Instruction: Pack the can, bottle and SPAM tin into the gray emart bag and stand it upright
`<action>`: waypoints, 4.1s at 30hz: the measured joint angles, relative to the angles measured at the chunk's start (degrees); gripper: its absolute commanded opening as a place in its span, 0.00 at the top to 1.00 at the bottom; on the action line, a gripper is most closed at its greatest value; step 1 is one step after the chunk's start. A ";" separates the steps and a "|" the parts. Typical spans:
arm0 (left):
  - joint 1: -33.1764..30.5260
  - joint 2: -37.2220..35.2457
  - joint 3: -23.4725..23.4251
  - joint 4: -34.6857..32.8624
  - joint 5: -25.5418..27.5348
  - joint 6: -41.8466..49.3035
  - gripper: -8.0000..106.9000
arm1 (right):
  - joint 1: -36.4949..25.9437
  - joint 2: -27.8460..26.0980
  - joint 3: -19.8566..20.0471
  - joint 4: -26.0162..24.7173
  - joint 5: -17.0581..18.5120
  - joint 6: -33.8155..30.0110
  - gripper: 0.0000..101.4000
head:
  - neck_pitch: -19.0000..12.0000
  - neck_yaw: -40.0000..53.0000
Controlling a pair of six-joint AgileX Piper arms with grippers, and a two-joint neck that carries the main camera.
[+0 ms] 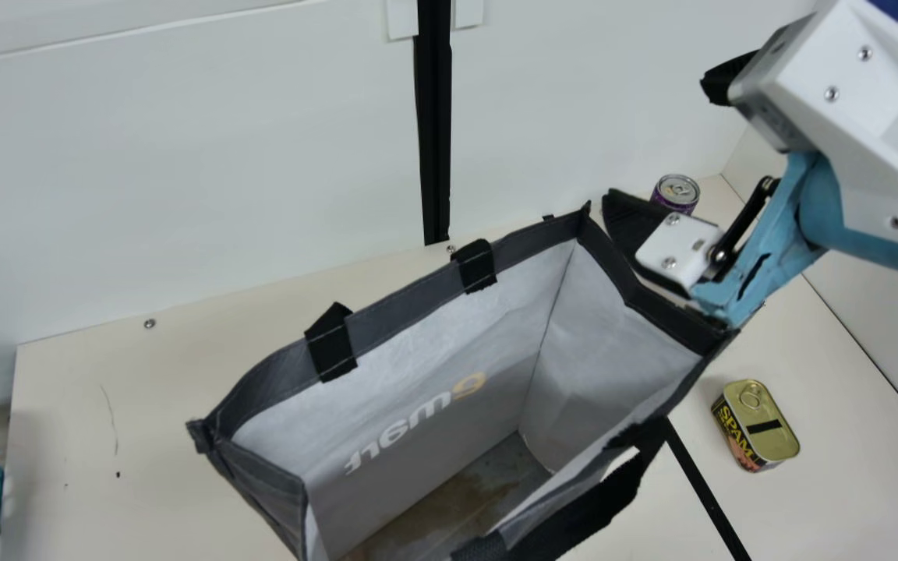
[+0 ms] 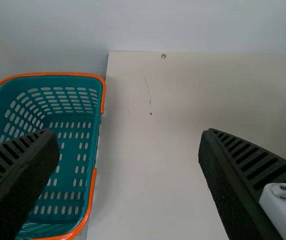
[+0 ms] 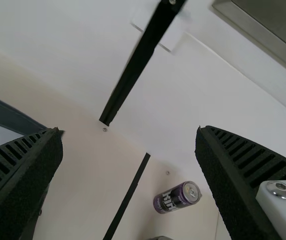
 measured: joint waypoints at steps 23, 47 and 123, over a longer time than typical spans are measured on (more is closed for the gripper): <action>0.00 0.00 0.00 0.00 0.00 0.00 0.15 | -10.85 4.10 7.12 -1.08 0.04 3.42 0.06 | 0.00 0.00; 0.00 0.00 0.00 0.00 0.00 0.00 0.15 | -12.74 3.34 15.91 -8.22 0.04 14.54 0.06 | 0.00 0.00; -1.14 16.58 -22.18 -13.04 -2.32 15.10 0.15 | -12.03 2.99 18.28 -8.56 0.16 18.06 0.06 | 0.00 0.09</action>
